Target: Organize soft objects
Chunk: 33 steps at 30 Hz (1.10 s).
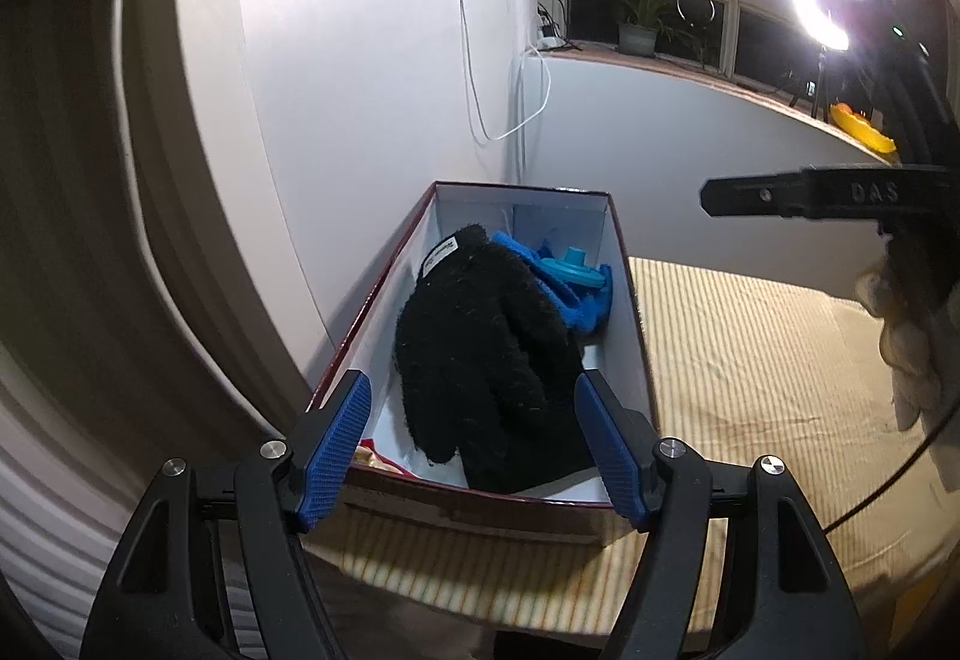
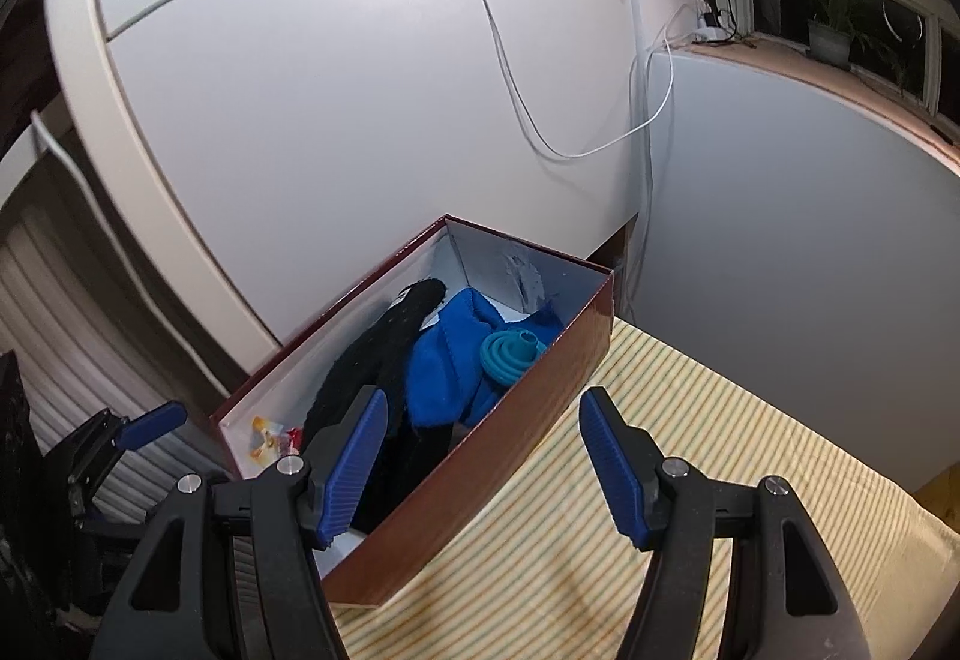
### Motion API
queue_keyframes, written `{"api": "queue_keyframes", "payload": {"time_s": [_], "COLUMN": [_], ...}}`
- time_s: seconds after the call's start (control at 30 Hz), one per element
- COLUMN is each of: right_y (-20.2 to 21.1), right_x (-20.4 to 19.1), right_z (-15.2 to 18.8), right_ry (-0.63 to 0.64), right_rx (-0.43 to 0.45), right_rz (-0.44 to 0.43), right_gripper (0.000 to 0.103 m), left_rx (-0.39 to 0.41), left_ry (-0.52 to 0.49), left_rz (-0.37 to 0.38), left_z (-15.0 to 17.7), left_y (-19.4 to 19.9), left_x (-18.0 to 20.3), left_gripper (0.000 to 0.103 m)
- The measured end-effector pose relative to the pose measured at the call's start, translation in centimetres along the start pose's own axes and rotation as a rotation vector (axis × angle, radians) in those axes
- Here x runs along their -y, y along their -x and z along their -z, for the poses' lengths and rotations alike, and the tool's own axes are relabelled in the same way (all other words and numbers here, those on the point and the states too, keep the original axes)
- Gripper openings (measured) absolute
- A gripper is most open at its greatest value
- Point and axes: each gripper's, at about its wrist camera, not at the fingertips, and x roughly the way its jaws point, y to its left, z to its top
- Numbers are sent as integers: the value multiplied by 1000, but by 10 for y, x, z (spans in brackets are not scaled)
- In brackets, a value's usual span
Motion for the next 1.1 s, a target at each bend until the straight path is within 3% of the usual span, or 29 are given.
{"api": "queue_keyframes", "payload": {"time_s": [0.47, 0.6, 0.7, 0.9, 1.1], "right_y": [74, 90, 101, 114, 116], "right_x": [-32, -35, -40, -56, -62], "right_z": [60, 86, 107, 146, 164], "right_ry": [68, 55, 55, 70, 54], "right_rx": [114, 133, 162, 181, 175], "right_rz": [18, 25, 63, 119, 107], "right_gripper": [79, 81, 86, 88, 88], "left_rx": [92, 140, 169, 170, 141], "left_ry": [62, 89, 113, 100, 114], "left_rz": [-6, -30, -44, -47, -32], "left_z": [21, 33, 42, 56, 67], "left_y": [50, 68, 80, 89, 88], "left_x": [8, 13, 15, 24, 26], "left_gripper": [71, 80, 80, 80, 80]}}
